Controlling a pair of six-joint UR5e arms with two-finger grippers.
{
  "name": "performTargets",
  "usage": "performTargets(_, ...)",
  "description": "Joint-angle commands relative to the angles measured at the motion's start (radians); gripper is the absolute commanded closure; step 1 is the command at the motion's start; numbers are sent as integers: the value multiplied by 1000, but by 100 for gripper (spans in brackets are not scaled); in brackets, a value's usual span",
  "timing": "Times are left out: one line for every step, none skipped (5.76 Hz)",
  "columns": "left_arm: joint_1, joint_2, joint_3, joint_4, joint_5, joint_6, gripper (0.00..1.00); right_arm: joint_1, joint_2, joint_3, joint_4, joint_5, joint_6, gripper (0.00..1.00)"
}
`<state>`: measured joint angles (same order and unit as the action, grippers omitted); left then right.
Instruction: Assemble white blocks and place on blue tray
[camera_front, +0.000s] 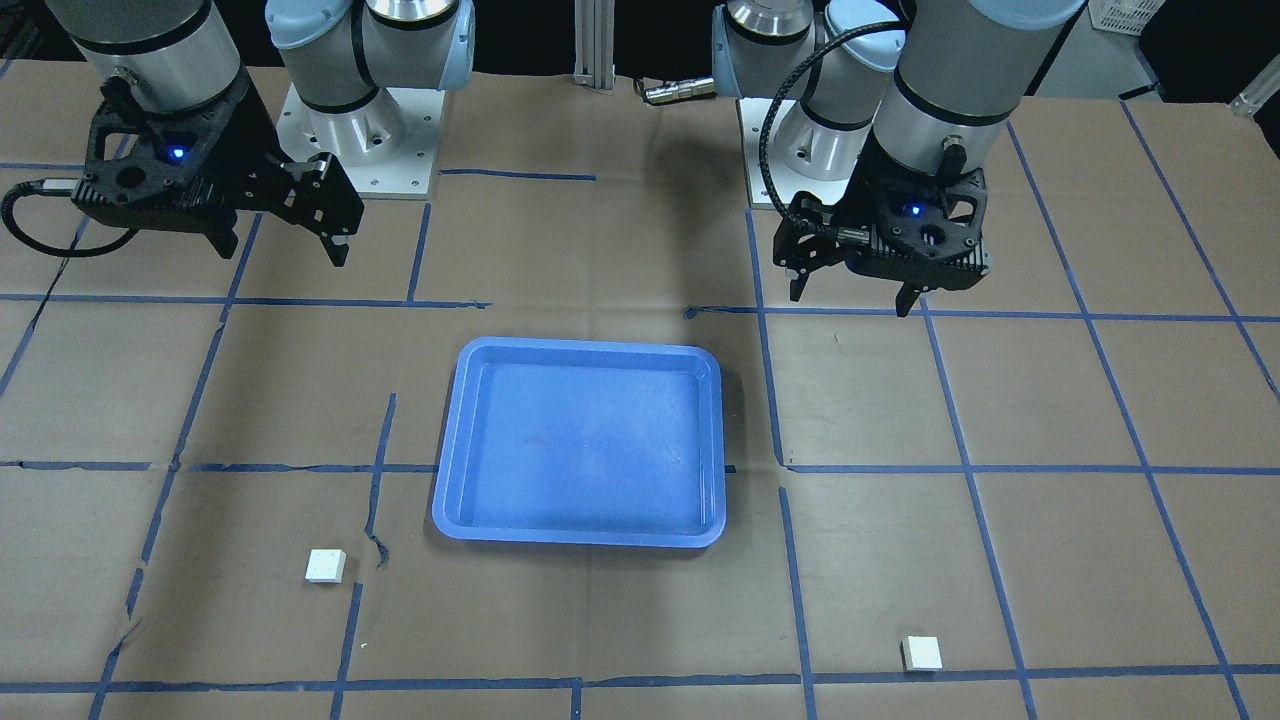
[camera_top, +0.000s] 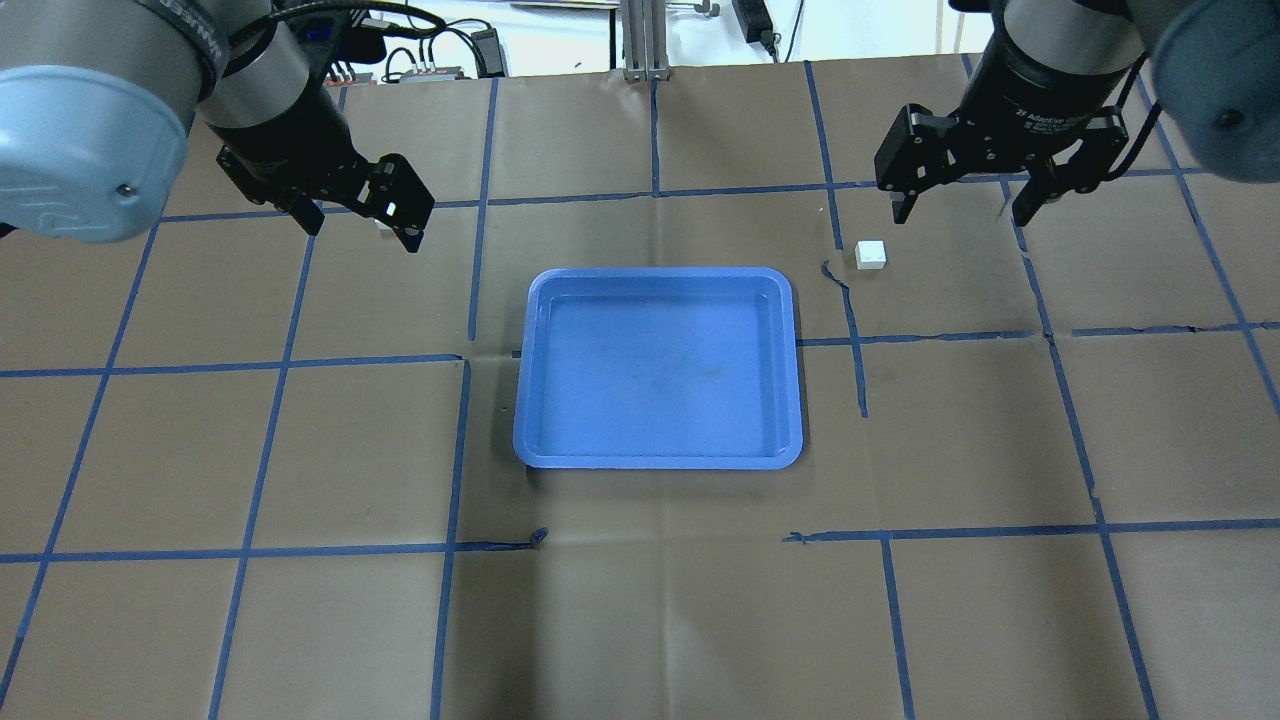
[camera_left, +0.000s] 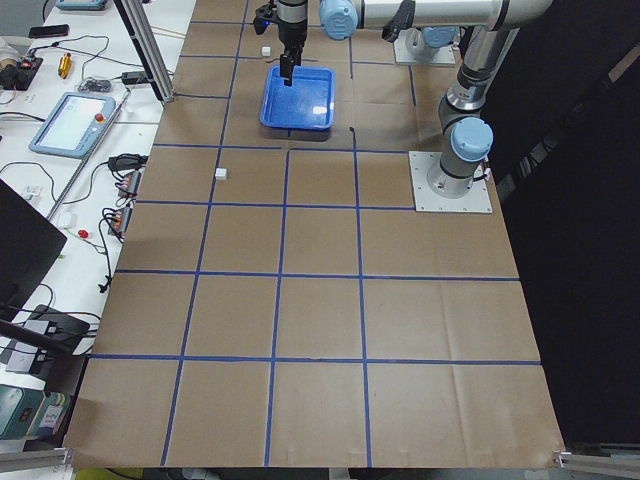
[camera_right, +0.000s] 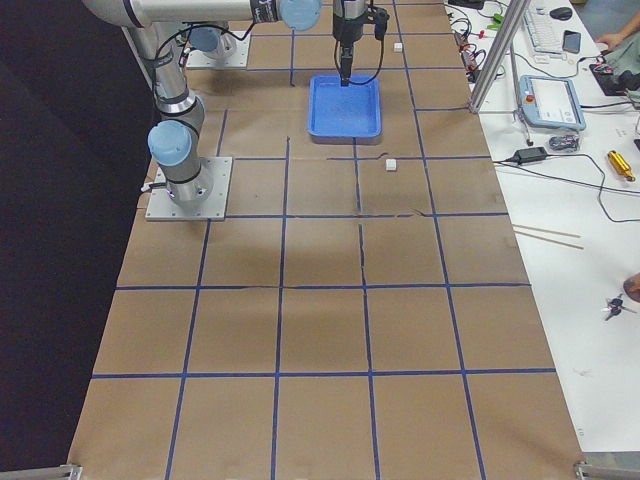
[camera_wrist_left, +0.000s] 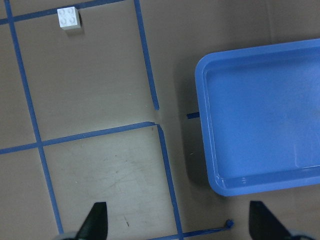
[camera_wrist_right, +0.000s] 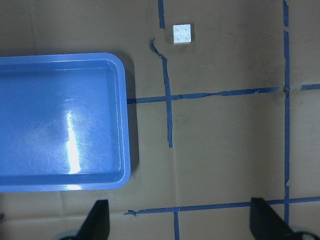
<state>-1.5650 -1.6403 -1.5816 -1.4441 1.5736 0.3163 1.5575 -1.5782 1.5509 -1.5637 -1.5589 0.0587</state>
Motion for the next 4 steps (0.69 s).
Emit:
performTargets(14,-71,9,145,2,295,1,0,-2,-8,-2,2,-79,0)
performTargets(28,-126,31,155,3,479,1,-13,0,-9,-7,-1,-200,0)
performTargets(58,-174,32,245,0,680,1,-17,1,-14,-16,-1,-318,0)
performTargets(78,-237,40,289,2,954,1,-20,4,-21,-71,0,-479,0)
